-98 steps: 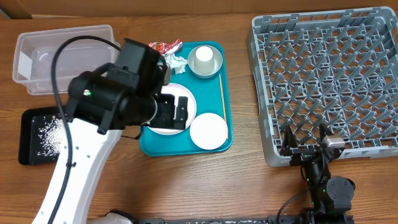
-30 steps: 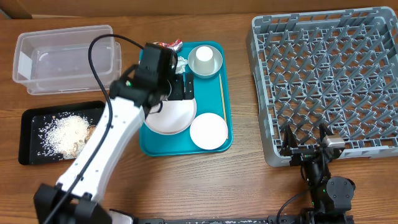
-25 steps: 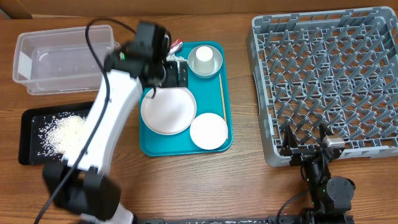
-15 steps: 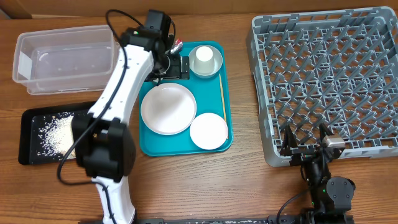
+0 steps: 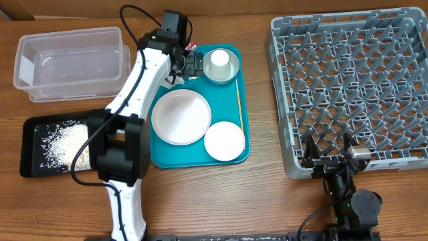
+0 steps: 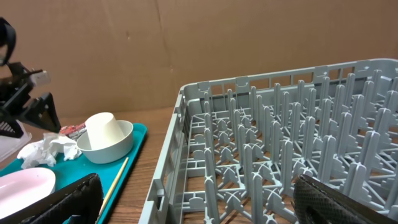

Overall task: Sort waste into correct bins and load items into the dishwasher
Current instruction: 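Reach the left gripper to the crumpled white tissue and grasp it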

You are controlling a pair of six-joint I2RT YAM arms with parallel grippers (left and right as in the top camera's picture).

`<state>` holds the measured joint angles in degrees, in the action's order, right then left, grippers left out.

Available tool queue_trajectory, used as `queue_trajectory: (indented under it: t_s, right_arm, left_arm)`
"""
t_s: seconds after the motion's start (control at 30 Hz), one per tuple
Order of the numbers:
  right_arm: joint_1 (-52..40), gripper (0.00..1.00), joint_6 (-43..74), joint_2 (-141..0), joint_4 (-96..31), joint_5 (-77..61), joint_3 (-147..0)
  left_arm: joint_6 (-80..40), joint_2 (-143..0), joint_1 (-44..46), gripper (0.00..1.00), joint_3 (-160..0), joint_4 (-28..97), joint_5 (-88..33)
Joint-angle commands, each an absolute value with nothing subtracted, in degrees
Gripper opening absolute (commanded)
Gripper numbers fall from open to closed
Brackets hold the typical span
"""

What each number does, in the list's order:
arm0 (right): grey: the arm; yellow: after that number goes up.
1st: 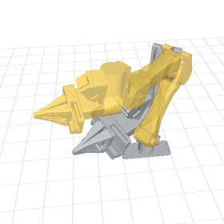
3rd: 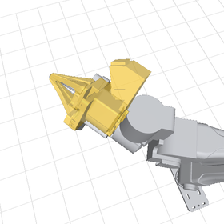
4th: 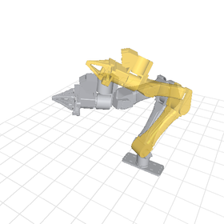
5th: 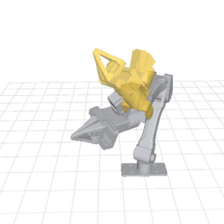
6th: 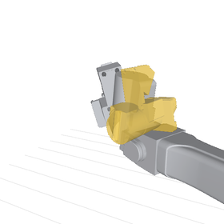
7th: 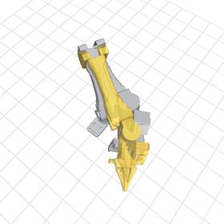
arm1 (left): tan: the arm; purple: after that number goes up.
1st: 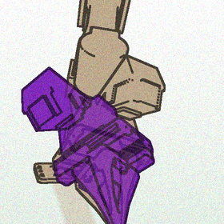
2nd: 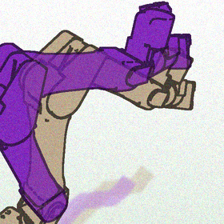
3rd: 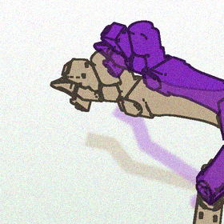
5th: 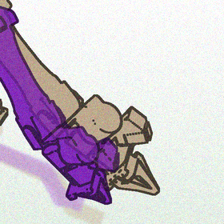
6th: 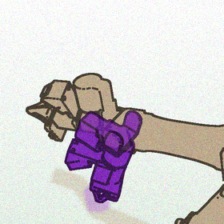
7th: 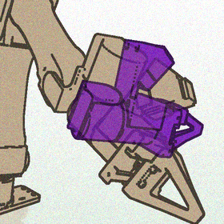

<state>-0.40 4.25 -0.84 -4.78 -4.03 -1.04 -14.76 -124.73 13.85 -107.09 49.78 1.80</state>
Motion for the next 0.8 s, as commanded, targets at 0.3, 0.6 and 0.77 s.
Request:
queue_trajectory:
  t_s: [0.3,0.6,0.77]
  right_arm:
    - [-0.3,1.0,4.1,-0.2,-4.6,-3.5,-0.4]
    - [-0.3,1.0,4.1,-0.2,-4.6,-3.5,-0.4]
    - [-0.3,1.0,4.1,-0.2,-4.6,-3.5,-0.4]
  left_arm:
    - [-14.3,-130.7,13.8,0.87,-108.0,46.2,6.6]
    - [-14.3,-130.8,13.8,0.63,-108.0,43.9,6.6]
    - [-14.3,-130.8,13.8,0.4,-108.0,44.4,6.6]
